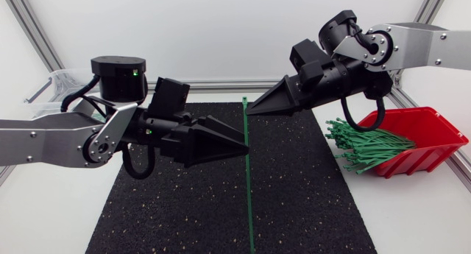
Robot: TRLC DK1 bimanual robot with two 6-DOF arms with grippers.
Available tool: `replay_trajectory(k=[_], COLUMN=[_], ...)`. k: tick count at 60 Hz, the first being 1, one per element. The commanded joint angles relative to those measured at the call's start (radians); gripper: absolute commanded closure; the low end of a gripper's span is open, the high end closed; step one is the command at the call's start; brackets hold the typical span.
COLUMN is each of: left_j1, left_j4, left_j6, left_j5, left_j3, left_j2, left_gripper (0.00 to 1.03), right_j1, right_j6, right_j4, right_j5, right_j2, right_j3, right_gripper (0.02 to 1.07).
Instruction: Take a green cable tie from the red box, thread the tail through the head to close it, then place it in the transparent bin on the left.
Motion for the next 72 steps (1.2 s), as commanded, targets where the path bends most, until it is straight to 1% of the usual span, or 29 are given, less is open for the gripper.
replay_trajectory(k=[1,3,9,13,19,24,27,34,43,50,60,66,68,72], left_j1=[-0.007,-0.007,-0.012,-0.015,-0.019,-0.019,-0.019,-0.019,-0.019,-0.015,-0.013,-0.013,-0.012,-0.012], left_j4=[0.016,0.016,0.020,0.020,0.022,0.028,0.034,0.048,0.065,0.068,0.069,0.071,0.071,0.072], left_j6=[-0.031,-0.034,-0.043,-0.048,-0.051,-0.063,-0.066,-0.068,-0.068,-0.069,-0.071,-0.074,-0.074,-0.074], left_j5=[0.017,0.017,0.017,0.017,0.015,0.013,0.012,-0.010,-0.042,-0.052,-0.056,-0.060,-0.060,-0.063], left_j3=[0.027,0.027,0.027,0.030,0.033,0.042,0.042,0.041,0.039,0.038,0.034,0.034,0.034,0.036], left_j2=[0.015,0.013,0.010,0.010,0.009,0.015,0.016,0.015,0.016,0.015,0.010,0.010,0.010,0.012], left_gripper=[0.14,0.18,0.19,0.28,0.30,0.40,0.42,0.50,0.64,0.80,0.82,0.96,0.98,0.98], right_j1=[0.003,0.004,0.014,0.017,0.018,0.023,0.029,0.037,0.046,0.047,0.038,0.035,0.035,0.035], right_j6=[0.018,0.018,0.018,0.018,0.018,0.018,0.018,0.018,0.019,0.019,0.019,0.019,0.019,0.019], right_j4=[0.020,0.023,0.028,0.029,0.029,0.034,0.039,0.045,0.056,0.062,0.072,0.074,0.074,0.075], right_j5=[-0.006,-0.004,-0.001,0.002,0.004,0.010,0.020,0.027,0.045,0.050,0.057,0.057,0.057,0.057], right_j2=[-0.039,-0.045,-0.064,-0.073,-0.087,-0.096,-0.104,-0.117,-0.130,-0.139,-0.154,-0.159,-0.162,-0.165], right_j3=[-0.039,-0.045,-0.060,-0.068,-0.079,-0.088,-0.094,-0.105,-0.117,-0.122,-0.128,-0.131,-0.132,-0.135], right_gripper=[1.01,1.01,1.01,1.01,1.01,1.01,1.01,1.01,1.01,1.01,1.01,1.01,1.01,1.01])
